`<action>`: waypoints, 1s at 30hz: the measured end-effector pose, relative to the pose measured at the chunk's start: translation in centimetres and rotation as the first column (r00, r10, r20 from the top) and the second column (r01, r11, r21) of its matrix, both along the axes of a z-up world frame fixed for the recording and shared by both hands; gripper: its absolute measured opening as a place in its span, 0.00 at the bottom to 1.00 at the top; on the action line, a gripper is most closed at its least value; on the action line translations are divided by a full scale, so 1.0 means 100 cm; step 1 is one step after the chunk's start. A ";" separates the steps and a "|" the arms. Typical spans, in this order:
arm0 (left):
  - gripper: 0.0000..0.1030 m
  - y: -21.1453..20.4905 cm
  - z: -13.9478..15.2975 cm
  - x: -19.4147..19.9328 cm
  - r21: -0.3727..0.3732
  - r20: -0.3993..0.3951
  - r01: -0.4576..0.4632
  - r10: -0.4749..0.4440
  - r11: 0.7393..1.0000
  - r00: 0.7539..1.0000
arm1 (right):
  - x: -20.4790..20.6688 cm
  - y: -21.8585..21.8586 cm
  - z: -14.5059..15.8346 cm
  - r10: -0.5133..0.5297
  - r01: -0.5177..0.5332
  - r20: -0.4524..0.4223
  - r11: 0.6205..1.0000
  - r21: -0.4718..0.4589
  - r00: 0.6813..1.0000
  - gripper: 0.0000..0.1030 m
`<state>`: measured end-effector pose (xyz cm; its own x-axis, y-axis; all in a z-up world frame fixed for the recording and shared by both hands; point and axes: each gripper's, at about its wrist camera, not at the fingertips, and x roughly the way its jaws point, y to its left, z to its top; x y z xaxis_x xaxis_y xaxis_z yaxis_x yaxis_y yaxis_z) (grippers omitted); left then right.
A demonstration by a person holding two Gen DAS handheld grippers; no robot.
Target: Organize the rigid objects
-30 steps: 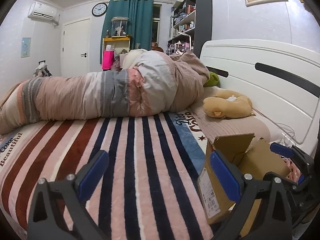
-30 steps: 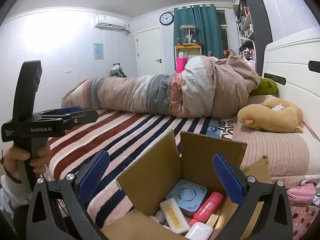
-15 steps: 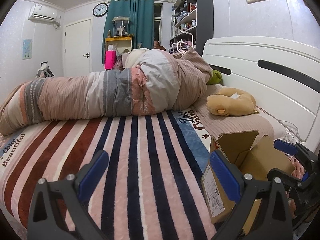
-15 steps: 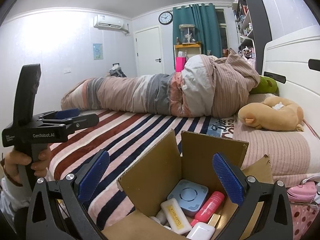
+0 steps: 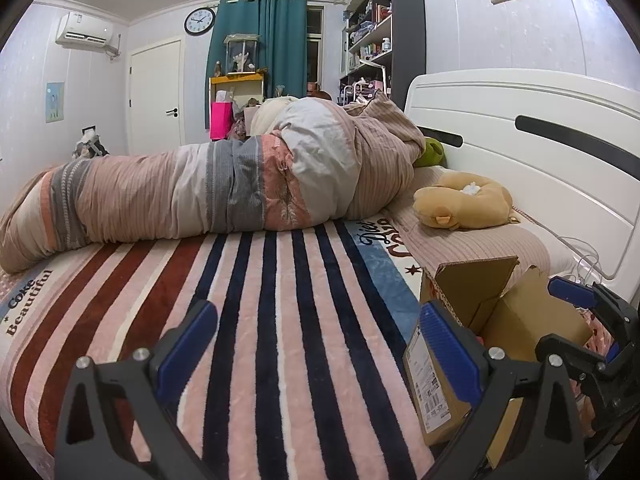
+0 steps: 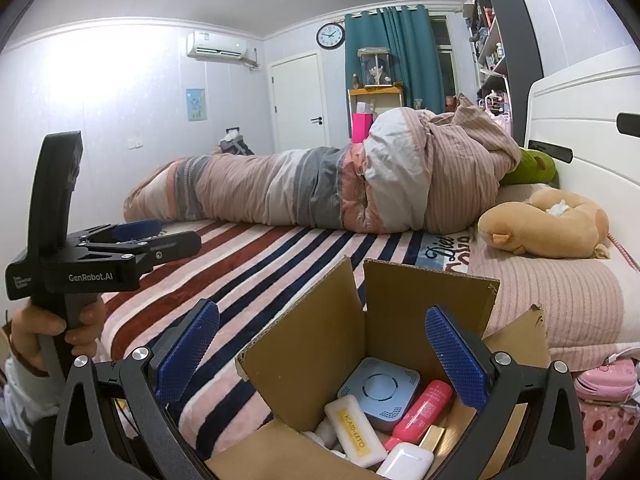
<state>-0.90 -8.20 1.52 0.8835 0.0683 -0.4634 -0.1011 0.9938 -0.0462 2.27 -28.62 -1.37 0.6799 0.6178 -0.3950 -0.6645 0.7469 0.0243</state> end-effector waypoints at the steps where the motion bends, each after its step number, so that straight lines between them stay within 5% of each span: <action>1: 0.98 0.000 0.000 0.000 -0.001 0.000 0.001 -0.001 1.000 1.000 | 0.000 0.000 0.000 -0.001 0.001 0.001 1.000 0.000 1.000 1.00; 30: 0.98 0.003 0.000 -0.001 -0.001 -0.001 0.003 -0.003 1.000 1.000 | -0.005 0.006 -0.007 0.000 0.000 -0.006 1.000 0.001 1.000 1.00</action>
